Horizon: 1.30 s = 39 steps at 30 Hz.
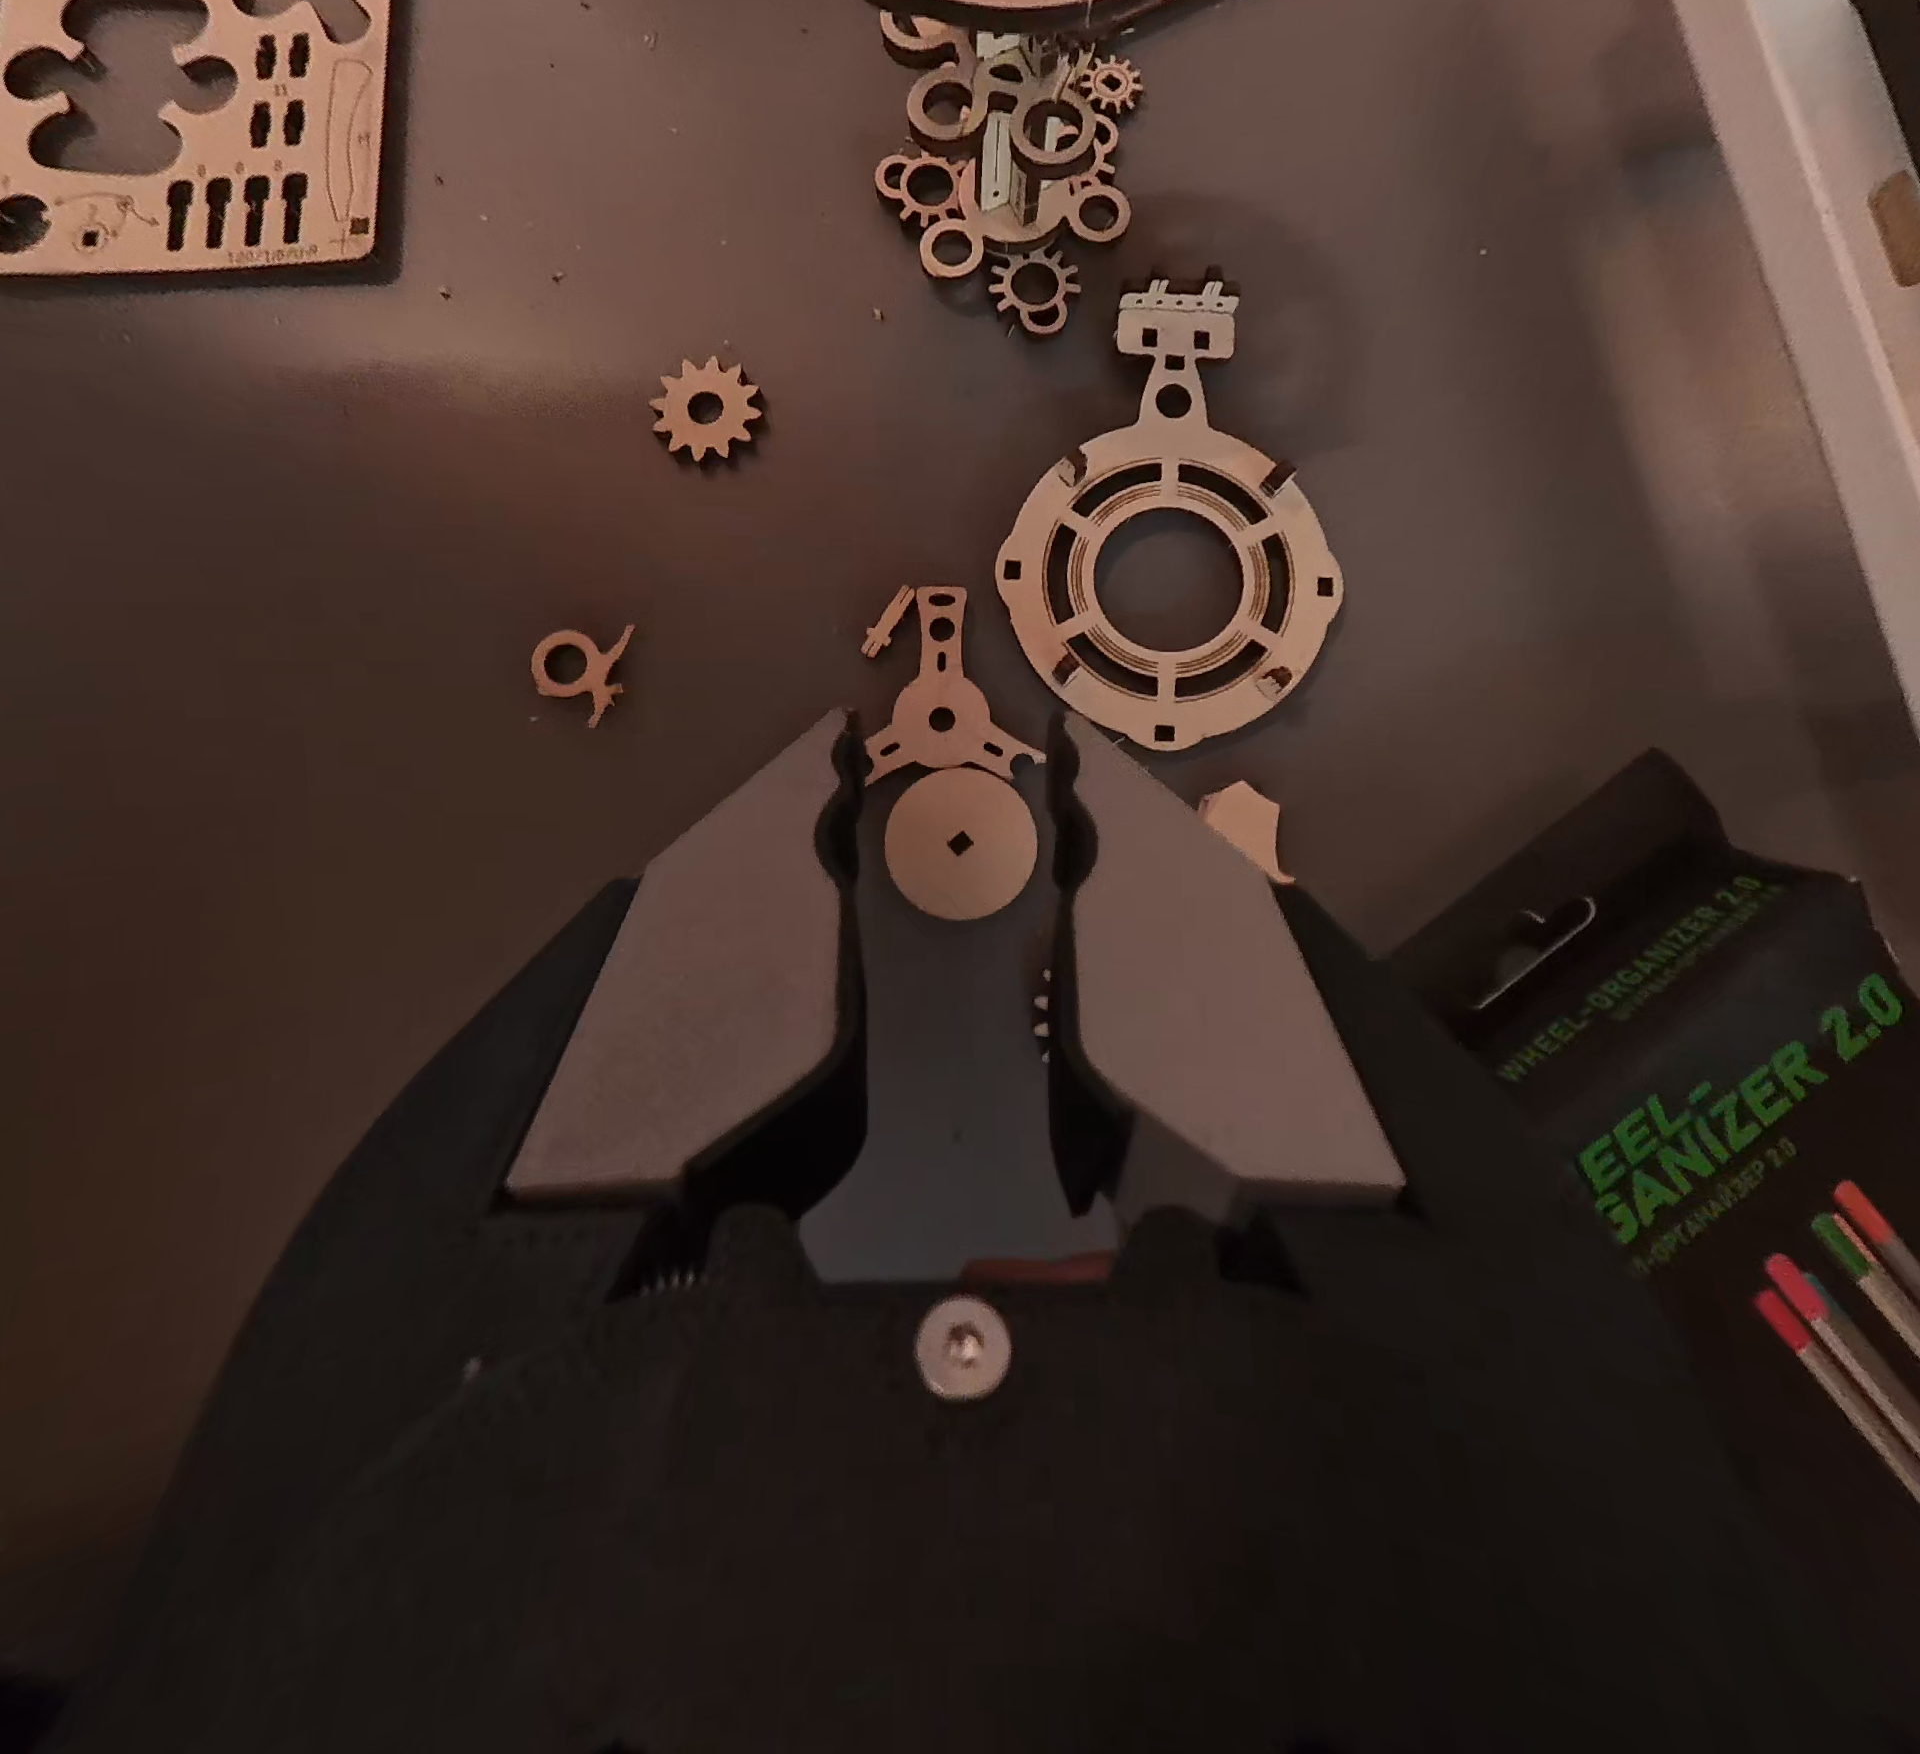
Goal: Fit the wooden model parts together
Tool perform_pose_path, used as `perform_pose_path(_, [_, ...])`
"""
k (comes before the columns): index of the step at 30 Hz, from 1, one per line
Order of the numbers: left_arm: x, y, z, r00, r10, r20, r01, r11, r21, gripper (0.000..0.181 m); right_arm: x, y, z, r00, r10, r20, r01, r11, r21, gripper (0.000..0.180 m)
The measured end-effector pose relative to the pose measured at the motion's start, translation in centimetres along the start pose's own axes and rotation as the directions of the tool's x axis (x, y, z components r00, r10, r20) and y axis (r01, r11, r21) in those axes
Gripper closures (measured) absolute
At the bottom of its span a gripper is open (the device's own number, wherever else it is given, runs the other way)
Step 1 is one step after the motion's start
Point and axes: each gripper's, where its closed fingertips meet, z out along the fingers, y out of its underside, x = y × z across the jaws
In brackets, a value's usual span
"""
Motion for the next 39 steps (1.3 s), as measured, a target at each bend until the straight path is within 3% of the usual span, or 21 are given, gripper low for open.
perform_pose_path(9, [0.4,0.0,0.0,1.0,0.003,-0.014,-0.003,1.0,0.0,0.162,0.7,-1.0,0.0,1.0,0.01,-0.027,-0.008,0.998,0.063,0.148])
perform_pose_path(13, [0.6,0.0,0.0,1.0,-0.004,-0.026,0.004,1.0,-0.003,0.161,1.1,-2.7,-0.4,0.999,0.004,-0.053,0.005,0.986,0.169,0.149])
perform_pose_path(16, [2.0,0.0,0.1,0.994,-0.006,-0.106,0.005,1.0,-0.006,0.158,0.3,-5.0,-0.5,1.0,0.006,-0.002,-0.005,0.959,0.284,0.149])
perform_pose_path(23, [7.6,-0.6,-0.3,0.952,0.091,-0.293,-0.085,0.996,0.034,0.156,-2.8,-6.9,1.6,0.995,-0.089,0.051,0.071,0.956,0.284,0.149])
perform_pose_path(27, [6.5,-3.2,-2.2,0.99,0.069,-0.124,-0.059,0.995,0.084,0.149,-3.3,-8.5,1.2,0.994,-0.109,0.021,0.096,0.938,0.334,0.149])
perform_pose_path(32, [-0.8,-6.8,-10.9,0.991,0.004,0.133,-0.023,0.99,0.14,0.149,-2.7,-9.4,-0.5,0.998,-0.054,-0.017,0.056,0.918,0.392,0.149])
perform_pose_path(39, [-7.4,-3.8,-17.5,0.937,-0.039,0.347,0.036,0.999,0.014,0.149,-4.1,-9.0,1.2,0.998,-0.063,0.016,0.055,0.946,0.319,0.15])
